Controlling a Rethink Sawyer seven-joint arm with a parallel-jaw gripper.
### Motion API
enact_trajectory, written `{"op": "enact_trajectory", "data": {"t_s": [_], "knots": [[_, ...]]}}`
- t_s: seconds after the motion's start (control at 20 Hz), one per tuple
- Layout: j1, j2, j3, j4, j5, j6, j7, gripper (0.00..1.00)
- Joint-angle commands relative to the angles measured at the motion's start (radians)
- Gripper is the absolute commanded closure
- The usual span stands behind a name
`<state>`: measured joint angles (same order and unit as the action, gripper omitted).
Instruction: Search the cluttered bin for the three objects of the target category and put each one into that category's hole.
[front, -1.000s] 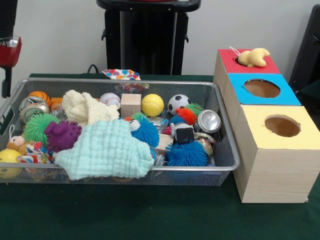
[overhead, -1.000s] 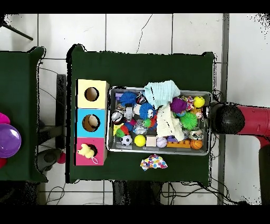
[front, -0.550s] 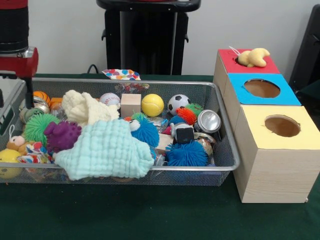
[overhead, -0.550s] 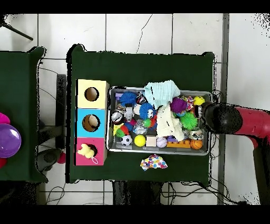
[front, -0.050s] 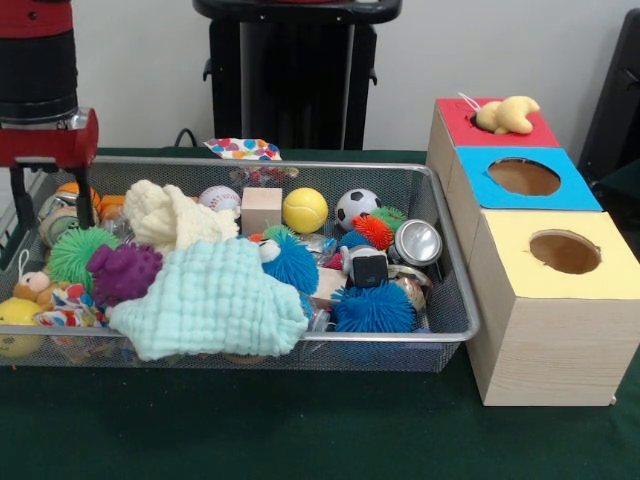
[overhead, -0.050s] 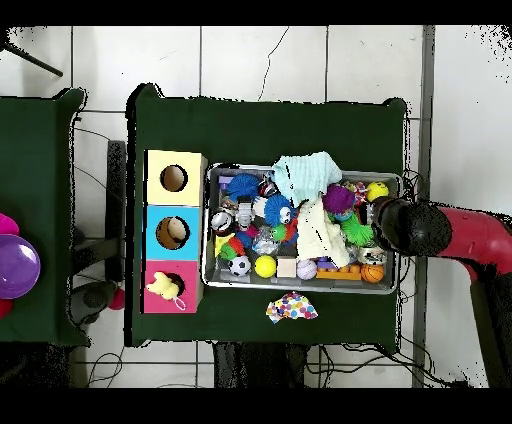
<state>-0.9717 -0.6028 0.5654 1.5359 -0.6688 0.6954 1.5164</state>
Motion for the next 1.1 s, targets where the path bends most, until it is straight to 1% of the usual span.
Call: {"op": "enact_trajectory", "data": {"t_s": [0.05, 0.25, 0.35, 0.5, 0.65, 0.85, 0.9, 1.05, 1.1], "knots": [[0.011, 0.074, 0.041, 0.038, -0.063, -0.089, -0.128, 0.00], [0.029, 0.091, 0.015, 0.011, -0.096, -0.106, -0.123, 0.00], [0.027, 0.107, 0.009, 0.006, -0.103, -0.125, -0.106, 0.00], [0.028, 0.130, 0.003, -0.005, -0.131, -0.145, -0.113, 0.00], [0.026, 0.127, 0.007, -0.005, -0.125, -0.134, -0.113, 0.00], [0.021, 0.125, 0.010, -0.019, -0.139, -0.092, -0.162, 0.00], [0.025, 0.119, 0.002, -0.023, -0.146, -0.061, -0.184, 0.00], [0.022, 0.115, -0.002, -0.034, -0.161, -0.020, -0.229, 0.00], [0.021, 0.115, 0.000, -0.042, -0.173, -0.007, -0.261, 0.00]]}}
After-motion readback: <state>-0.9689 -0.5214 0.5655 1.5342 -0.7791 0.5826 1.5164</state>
